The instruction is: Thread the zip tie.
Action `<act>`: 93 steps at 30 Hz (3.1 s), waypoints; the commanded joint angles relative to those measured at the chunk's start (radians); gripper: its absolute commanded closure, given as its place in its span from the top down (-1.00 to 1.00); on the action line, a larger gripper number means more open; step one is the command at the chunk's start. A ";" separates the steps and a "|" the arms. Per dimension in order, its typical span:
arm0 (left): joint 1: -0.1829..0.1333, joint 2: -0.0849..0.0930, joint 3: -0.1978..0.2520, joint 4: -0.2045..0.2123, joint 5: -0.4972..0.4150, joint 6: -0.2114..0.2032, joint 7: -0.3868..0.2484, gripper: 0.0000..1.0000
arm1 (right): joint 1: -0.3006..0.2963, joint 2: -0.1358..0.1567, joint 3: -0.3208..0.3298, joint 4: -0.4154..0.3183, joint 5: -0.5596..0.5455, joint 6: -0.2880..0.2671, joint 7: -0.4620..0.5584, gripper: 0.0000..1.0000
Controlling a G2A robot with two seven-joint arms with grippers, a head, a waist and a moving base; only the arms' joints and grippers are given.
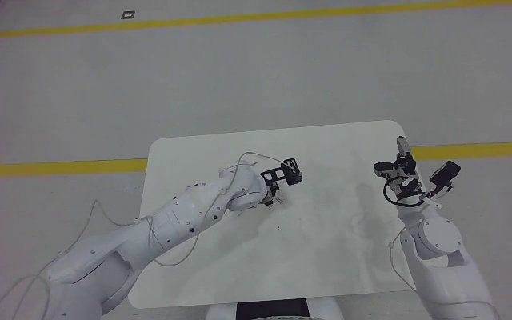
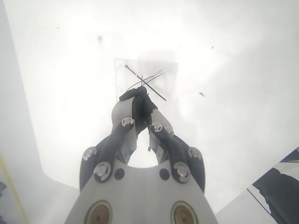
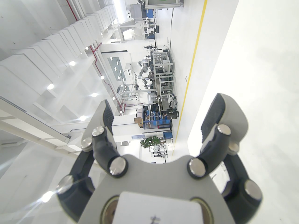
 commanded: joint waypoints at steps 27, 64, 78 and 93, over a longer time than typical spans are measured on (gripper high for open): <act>0.307 0.336 -0.380 -0.400 -0.379 -0.104 0.297 -1.00 | 0.000 0.000 0.000 0.000 0.000 0.000 0.000 1.00; 0.366 0.431 -0.371 -0.268 -0.900 -0.095 0.685 -1.00 | 0.000 0.000 0.000 0.000 0.000 0.000 0.000 1.00; 0.417 0.376 -0.376 -0.139 -1.272 -0.104 0.798 -1.00 | 0.000 0.000 0.000 0.000 0.000 0.000 0.000 1.00; 0.427 0.353 -0.405 -0.104 -1.362 -0.104 0.809 -1.00 | 0.000 0.000 -0.001 0.000 -0.003 0.000 0.001 1.00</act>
